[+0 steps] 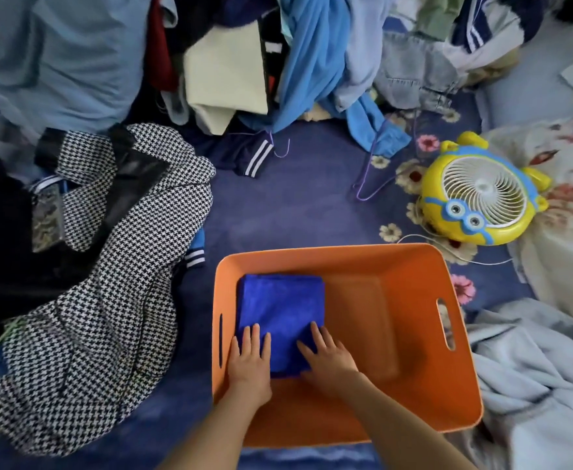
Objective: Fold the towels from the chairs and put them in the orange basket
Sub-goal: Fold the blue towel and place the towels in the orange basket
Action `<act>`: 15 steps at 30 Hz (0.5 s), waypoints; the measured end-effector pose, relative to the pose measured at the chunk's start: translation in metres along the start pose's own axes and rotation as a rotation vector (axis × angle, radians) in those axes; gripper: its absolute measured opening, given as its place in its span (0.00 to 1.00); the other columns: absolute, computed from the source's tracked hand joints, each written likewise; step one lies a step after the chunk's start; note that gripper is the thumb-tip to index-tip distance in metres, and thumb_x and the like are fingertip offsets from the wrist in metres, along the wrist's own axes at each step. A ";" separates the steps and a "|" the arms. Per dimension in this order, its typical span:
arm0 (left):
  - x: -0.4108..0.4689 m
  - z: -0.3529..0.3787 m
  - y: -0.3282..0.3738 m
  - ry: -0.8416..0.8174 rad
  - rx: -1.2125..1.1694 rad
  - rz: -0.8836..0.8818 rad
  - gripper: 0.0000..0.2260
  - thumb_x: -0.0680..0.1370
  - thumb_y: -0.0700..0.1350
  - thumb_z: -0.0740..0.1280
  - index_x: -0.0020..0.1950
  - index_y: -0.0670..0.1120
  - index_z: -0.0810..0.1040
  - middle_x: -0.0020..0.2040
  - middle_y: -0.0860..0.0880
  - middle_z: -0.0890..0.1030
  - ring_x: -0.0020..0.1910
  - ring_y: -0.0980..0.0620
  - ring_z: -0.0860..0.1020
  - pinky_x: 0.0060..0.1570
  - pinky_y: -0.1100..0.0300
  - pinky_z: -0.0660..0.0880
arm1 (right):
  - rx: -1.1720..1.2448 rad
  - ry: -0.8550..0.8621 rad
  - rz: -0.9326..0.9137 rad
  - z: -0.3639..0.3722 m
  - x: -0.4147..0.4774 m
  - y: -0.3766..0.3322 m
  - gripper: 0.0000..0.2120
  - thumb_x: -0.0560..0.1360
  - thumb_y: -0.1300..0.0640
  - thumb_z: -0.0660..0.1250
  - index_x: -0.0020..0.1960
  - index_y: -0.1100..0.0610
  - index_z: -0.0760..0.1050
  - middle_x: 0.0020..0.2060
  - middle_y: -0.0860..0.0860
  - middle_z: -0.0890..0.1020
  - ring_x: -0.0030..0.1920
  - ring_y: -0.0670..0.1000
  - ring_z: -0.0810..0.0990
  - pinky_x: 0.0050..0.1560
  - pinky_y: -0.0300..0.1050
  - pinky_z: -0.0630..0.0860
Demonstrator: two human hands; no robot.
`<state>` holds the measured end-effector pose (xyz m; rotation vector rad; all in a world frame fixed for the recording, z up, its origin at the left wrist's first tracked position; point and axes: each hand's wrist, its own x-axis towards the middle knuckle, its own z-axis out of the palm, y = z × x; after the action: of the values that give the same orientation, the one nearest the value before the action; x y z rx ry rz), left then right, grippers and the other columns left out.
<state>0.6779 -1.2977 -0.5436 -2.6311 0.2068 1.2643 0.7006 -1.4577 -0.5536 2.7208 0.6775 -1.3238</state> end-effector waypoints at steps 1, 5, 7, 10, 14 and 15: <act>0.000 -0.002 0.000 -0.023 -0.006 0.006 0.38 0.77 0.48 0.60 0.75 0.43 0.35 0.74 0.39 0.34 0.74 0.40 0.36 0.72 0.45 0.39 | -0.005 -0.003 0.005 -0.002 -0.001 -0.001 0.28 0.81 0.44 0.51 0.77 0.50 0.46 0.75 0.57 0.37 0.76 0.58 0.41 0.74 0.55 0.51; -0.011 -0.015 0.002 -0.023 -0.051 0.046 0.37 0.78 0.53 0.59 0.75 0.42 0.37 0.75 0.38 0.36 0.74 0.40 0.37 0.72 0.44 0.40 | 0.019 0.039 0.036 -0.017 -0.013 0.003 0.27 0.80 0.44 0.51 0.77 0.49 0.49 0.76 0.56 0.40 0.76 0.56 0.43 0.73 0.54 0.52; -0.026 -0.027 -0.001 0.028 -0.088 0.066 0.36 0.78 0.54 0.58 0.76 0.42 0.38 0.75 0.37 0.37 0.74 0.39 0.37 0.72 0.44 0.41 | 0.044 0.106 0.067 -0.031 -0.029 0.007 0.27 0.80 0.45 0.53 0.76 0.50 0.51 0.76 0.56 0.43 0.76 0.56 0.44 0.73 0.54 0.52; -0.058 -0.045 -0.014 0.148 -0.118 0.111 0.34 0.79 0.52 0.56 0.76 0.43 0.41 0.76 0.39 0.40 0.75 0.41 0.40 0.72 0.44 0.42 | 0.063 0.210 0.122 -0.055 -0.066 0.014 0.25 0.80 0.47 0.53 0.75 0.51 0.56 0.76 0.57 0.47 0.76 0.56 0.46 0.72 0.53 0.53; -0.098 -0.086 -0.043 0.395 -0.105 0.154 0.31 0.79 0.48 0.56 0.76 0.43 0.44 0.77 0.41 0.43 0.76 0.44 0.42 0.73 0.48 0.44 | 0.025 0.384 0.187 -0.103 -0.124 0.025 0.23 0.80 0.46 0.51 0.73 0.52 0.61 0.76 0.57 0.48 0.76 0.56 0.45 0.73 0.53 0.51; -0.107 -0.099 -0.050 0.455 -0.101 0.151 0.31 0.79 0.49 0.56 0.76 0.43 0.44 0.77 0.41 0.43 0.76 0.44 0.42 0.73 0.49 0.44 | 0.009 0.432 0.199 -0.115 -0.138 0.029 0.23 0.80 0.46 0.52 0.73 0.52 0.60 0.76 0.57 0.48 0.76 0.55 0.46 0.74 0.52 0.51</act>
<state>0.6970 -1.2707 -0.3928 -3.0069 0.4294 0.7082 0.7231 -1.5083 -0.3804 3.0116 0.4008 -0.7045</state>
